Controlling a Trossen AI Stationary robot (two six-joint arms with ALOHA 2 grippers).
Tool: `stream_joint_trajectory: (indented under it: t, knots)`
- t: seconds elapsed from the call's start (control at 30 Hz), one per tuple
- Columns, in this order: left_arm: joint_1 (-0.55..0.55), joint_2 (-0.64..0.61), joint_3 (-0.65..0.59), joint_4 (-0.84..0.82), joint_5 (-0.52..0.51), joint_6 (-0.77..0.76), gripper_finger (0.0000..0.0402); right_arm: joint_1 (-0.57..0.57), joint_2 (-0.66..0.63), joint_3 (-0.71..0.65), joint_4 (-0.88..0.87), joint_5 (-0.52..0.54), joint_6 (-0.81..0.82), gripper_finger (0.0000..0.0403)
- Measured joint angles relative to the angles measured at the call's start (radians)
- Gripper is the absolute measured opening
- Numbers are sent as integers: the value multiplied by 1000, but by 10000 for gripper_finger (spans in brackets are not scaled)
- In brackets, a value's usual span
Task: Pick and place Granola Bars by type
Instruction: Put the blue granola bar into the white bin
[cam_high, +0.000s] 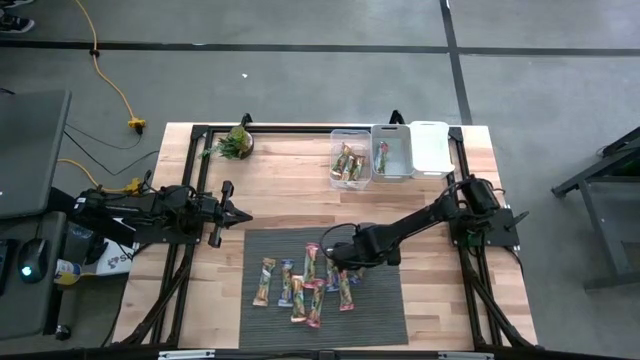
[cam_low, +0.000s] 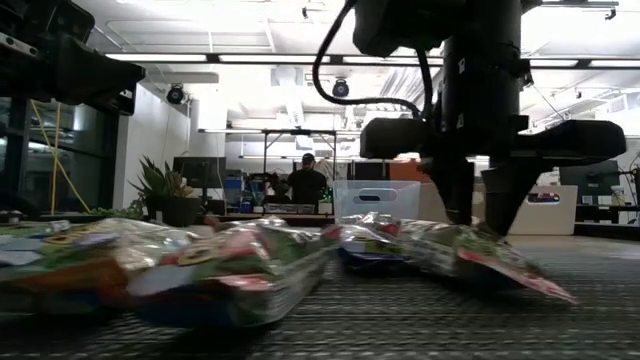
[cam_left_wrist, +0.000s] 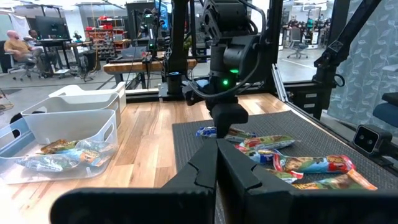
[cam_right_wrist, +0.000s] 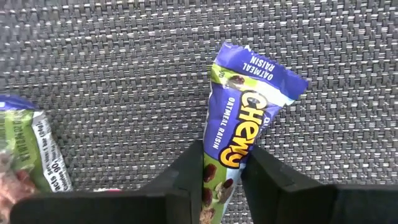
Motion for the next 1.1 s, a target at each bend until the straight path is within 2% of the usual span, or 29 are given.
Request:
stream_joint_trajectory:
  t: [0.13, 0.63, 0.87, 1.1]
  knots:
    - [0, 0, 0, 0, 0, 0, 1, 5, 1, 15, 0, 43, -25, 82]
    - [0, 0, 0, 0, 0, 0, 1, 9, -11, 23, 58, 103, -168, 82]
    - [0, 0, 0, 0, 0, 0, 1, 30, -83, 23, 30, 236, -250, 82]
    - [0, 0, 0, 0, 0, 0, 1, 71, -196, 23, 38, 442, -410, 82]
